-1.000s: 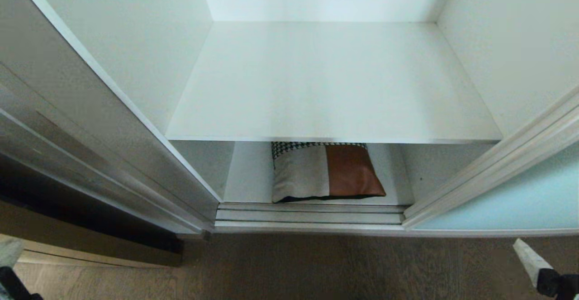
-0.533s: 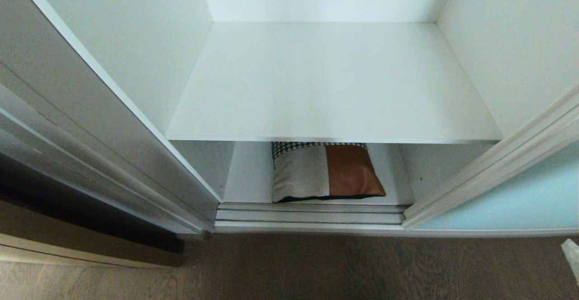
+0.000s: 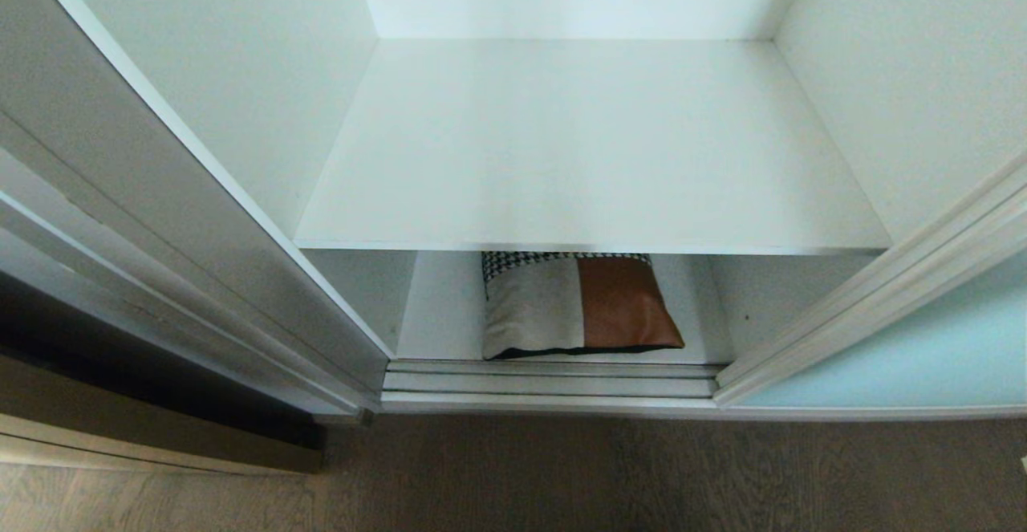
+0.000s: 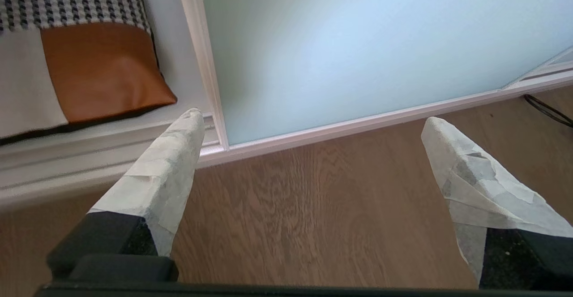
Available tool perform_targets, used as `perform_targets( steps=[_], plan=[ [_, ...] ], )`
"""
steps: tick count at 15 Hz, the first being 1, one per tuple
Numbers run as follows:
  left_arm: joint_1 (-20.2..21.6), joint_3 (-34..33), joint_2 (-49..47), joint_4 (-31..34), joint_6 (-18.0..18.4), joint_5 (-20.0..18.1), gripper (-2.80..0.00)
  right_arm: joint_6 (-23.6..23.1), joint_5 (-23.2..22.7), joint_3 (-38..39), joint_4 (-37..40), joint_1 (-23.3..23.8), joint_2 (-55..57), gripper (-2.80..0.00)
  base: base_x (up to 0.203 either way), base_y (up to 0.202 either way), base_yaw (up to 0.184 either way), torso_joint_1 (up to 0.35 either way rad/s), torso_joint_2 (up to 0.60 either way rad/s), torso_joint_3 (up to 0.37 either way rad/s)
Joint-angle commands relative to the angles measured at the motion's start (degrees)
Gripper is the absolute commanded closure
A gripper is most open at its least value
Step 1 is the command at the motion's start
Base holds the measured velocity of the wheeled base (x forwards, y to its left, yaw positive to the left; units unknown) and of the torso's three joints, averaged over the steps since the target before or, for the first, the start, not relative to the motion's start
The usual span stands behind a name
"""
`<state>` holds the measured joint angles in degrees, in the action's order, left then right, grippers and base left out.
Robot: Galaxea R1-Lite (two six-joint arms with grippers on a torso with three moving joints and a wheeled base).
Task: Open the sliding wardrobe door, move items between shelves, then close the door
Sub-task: Close the door
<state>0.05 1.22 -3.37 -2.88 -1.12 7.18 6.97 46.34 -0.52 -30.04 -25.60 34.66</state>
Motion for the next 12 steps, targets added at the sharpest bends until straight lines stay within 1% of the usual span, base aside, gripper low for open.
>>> perform_targets(
  steps=[1, 2, 6, 12],
  plan=[
    [0.1, -1.2, 3.1, 1.9, 6.5, -7.2, 0.00, 0.0, 0.2, -0.6, -0.2, 0.0, -0.3, -2.80, 0.000, 0.000, 0.000, 0.000, 0.00, 0.000],
    [0.0, -1.2, 3.2, 3.7, 8.0, -7.8, 0.00, 0.0, 0.1, -0.6, -0.2, 0.0, -0.4, -2.80, 0.000, 0.000, 0.000, 0.000, 0.00, 0.000],
    [0.1, -1.3, 3.3, 3.5, 6.0, -8.0, 0.00, 0.1, -1.4, 0.1, 0.8, -0.1, -0.8, -2.80, 0.000, 0.000, 0.000, 0.000, 0.00, 0.000],
    [0.1, -1.3, 3.3, 3.6, 5.9, -7.9, 0.00, 0.1, -1.4, -0.2, 0.9, -0.1, -1.2, -2.80, 0.000, 0.000, 0.000, 0.000, 0.00, 0.000]
  ],
)
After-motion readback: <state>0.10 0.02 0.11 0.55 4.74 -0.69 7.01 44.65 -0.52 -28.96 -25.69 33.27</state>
